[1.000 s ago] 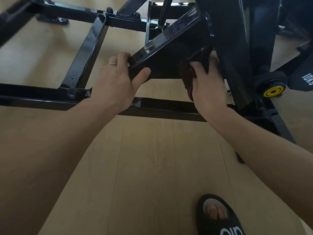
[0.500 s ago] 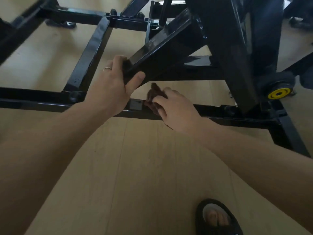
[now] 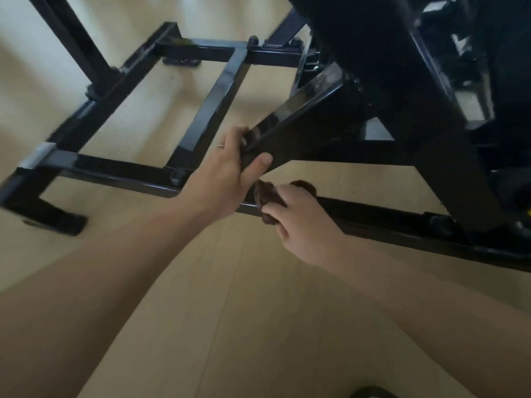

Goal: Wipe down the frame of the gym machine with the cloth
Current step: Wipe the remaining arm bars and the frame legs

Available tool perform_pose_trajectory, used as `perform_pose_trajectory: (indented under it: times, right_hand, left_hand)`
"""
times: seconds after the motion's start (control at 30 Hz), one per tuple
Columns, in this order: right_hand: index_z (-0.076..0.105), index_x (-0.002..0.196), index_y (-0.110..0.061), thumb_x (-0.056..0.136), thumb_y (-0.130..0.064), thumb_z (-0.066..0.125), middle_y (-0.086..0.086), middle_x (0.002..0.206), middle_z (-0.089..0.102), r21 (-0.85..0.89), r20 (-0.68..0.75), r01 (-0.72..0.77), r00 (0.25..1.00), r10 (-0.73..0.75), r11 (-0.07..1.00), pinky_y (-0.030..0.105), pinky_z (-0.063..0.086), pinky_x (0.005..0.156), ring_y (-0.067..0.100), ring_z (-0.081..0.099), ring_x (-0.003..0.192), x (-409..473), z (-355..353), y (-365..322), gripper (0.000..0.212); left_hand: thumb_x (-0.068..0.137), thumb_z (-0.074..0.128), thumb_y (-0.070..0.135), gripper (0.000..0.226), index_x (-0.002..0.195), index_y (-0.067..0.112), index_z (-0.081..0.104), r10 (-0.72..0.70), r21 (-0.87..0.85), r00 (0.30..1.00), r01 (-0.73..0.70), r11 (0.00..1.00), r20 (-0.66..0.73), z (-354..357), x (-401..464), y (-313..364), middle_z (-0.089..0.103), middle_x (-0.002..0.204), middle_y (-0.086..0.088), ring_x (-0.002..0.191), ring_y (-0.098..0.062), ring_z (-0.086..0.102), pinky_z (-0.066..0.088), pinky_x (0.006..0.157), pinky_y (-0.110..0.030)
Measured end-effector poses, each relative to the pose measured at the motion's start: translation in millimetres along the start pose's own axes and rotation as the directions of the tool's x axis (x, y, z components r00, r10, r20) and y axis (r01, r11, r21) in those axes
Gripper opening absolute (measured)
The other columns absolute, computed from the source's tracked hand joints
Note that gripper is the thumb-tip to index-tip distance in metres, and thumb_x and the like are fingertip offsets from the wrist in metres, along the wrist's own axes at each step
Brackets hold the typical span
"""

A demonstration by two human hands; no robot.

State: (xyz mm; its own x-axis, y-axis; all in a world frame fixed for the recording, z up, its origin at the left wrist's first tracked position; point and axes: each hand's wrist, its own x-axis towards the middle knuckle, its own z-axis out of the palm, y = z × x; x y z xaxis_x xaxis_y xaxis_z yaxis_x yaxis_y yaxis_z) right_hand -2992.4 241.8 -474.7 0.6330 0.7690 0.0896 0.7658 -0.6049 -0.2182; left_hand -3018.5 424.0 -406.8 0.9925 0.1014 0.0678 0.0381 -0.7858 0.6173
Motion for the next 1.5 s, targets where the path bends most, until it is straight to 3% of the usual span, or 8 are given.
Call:
perform_pose_trajectory:
  times: [0.2, 0.4, 0.6, 0.8, 0.97, 1.13, 1.27, 1.5]
  right_hand:
    - [0.057, 0.133, -0.022, 0.096, -0.022, 0.066, 0.007, 0.137, 0.051, 0.032, -0.003, -0.082, 0.997, 0.082, 0.996, 0.042, 0.041, 0.114, 0.025, 0.05, 0.131, -2.4, -4.5, 15.9, 0.039]
    - [0.053, 0.133, -0.028, 0.099, -0.026, 0.058, 0.006, 0.135, 0.048, 0.017, 0.053, -0.25, 0.967, 0.249, 0.968, 0.04, 0.044, 0.11, 0.024, 0.051, 0.128, -16.5, -18.5, 31.7, 0.035]
    - [0.054, 0.133, -0.028, 0.1, -0.023, 0.058, 0.002, 0.138, 0.047, 0.005, 0.173, -0.219, 0.961, 0.215, 0.976, 0.034, 0.04, 0.109, 0.019, 0.05, 0.128, -5.2, -26.1, 4.8, 0.034]
    - [0.064, 0.122, -0.036, 0.104, -0.023, 0.057, -0.009, 0.131, 0.055, 0.409, 0.414, -0.321, 0.9, 0.14, 0.854, 0.029, 0.048, 0.105, 0.011, 0.057, 0.119, 22.5, -54.8, -54.6, 0.024]
    - [0.067, 0.123, -0.036, 0.101, -0.018, 0.062, -0.014, 0.117, 0.064, 0.532, 0.354, -0.39, 0.909, 0.222, 0.752, 0.025, 0.056, 0.09, 0.006, 0.062, 0.11, 52.4, -73.7, -109.5, 0.029]
    - [0.062, 0.127, -0.035, 0.101, -0.021, 0.061, -0.008, 0.12, 0.062, 0.574, 0.295, -0.409, 0.912, 0.287, 0.71, 0.029, 0.06, 0.086, 0.013, 0.063, 0.107, 98.7, -76.8, -153.3, 0.029]
    - [0.057, 0.134, -0.032, 0.102, -0.018, 0.06, -0.006, 0.125, 0.058, 0.389, 0.164, -0.321, 0.946, 0.278, 0.864, 0.023, 0.052, 0.088, 0.016, 0.059, 0.11, 131.1, -59.2, -175.6, 0.035]
    - [0.055, 0.139, -0.021, 0.104, -0.012, 0.054, 0.008, 0.138, 0.048, 0.334, 0.052, -0.408, 0.908, 0.415, 0.85, 0.046, 0.051, 0.104, 0.03, 0.054, 0.119, 176.1, -21.3, -195.0, 0.037]
  left_hand:
    - [0.102, 0.047, 0.049, 0.05, 0.142, 0.024, 0.029, -0.103, 0.031, 0.99, 0.101, 0.994, 0.1, -8.0, 1.3, 11.2, 0.051, 0.113, 0.008, 0.089, -0.004, 0.061, 0.049, 0.069, -0.018]
    - [0.102, 0.05, 0.048, 0.054, 0.145, 0.024, 0.029, -0.141, 0.02, 0.979, 0.139, 0.99, 0.146, -17.7, -1.4, 24.6, 0.051, 0.121, 0.004, 0.101, -0.012, 0.06, 0.055, 0.09, -0.036]
    - [0.1, 0.045, 0.056, 0.059, 0.144, 0.019, 0.032, -0.041, 0.082, 0.989, 0.03, 0.996, 0.142, -19.5, 1.9, 15.2, 0.05, 0.116, 0.003, 0.102, -0.018, 0.058, 0.05, 0.084, -0.03]
    - [0.101, 0.047, 0.055, 0.06, 0.15, 0.025, 0.029, 0.112, 0.106, 0.943, -0.152, 0.983, 0.313, -44.1, 22.5, -11.1, 0.053, 0.131, 0.002, 0.106, -0.012, 0.057, 0.042, 0.073, -0.014]
    - [0.101, 0.042, 0.059, 0.057, 0.15, 0.031, 0.033, 0.256, 0.067, 0.923, -0.286, 0.956, 0.287, -84.9, 32.3, -63.4, 0.046, 0.149, -0.001, 0.129, -0.018, 0.052, 0.046, 0.107, -0.045]
    - [0.106, 0.038, 0.049, 0.05, 0.151, 0.029, 0.033, 0.029, 0.038, 0.994, -0.033, 0.999, 0.103, -104.5, 25.1, -141.3, 0.048, 0.146, -0.01, 0.128, -0.029, 0.052, 0.043, 0.108, -0.049]
    - [0.102, 0.047, 0.022, 0.061, 0.159, 0.025, 0.025, -0.033, 0.368, 0.976, -0.05, 0.929, 0.217, -112.5, 21.3, -190.5, 0.041, 0.154, -0.011, 0.135, -0.036, 0.045, 0.041, 0.11, -0.047]
    - [0.09, 0.063, 0.045, 0.086, 0.158, 0.014, 0.021, -0.101, 0.534, 0.933, -0.106, 0.839, 0.345, -111.5, 2.0, -230.8, 0.039, 0.157, -0.01, 0.143, -0.03, 0.036, 0.025, 0.12, -0.042]
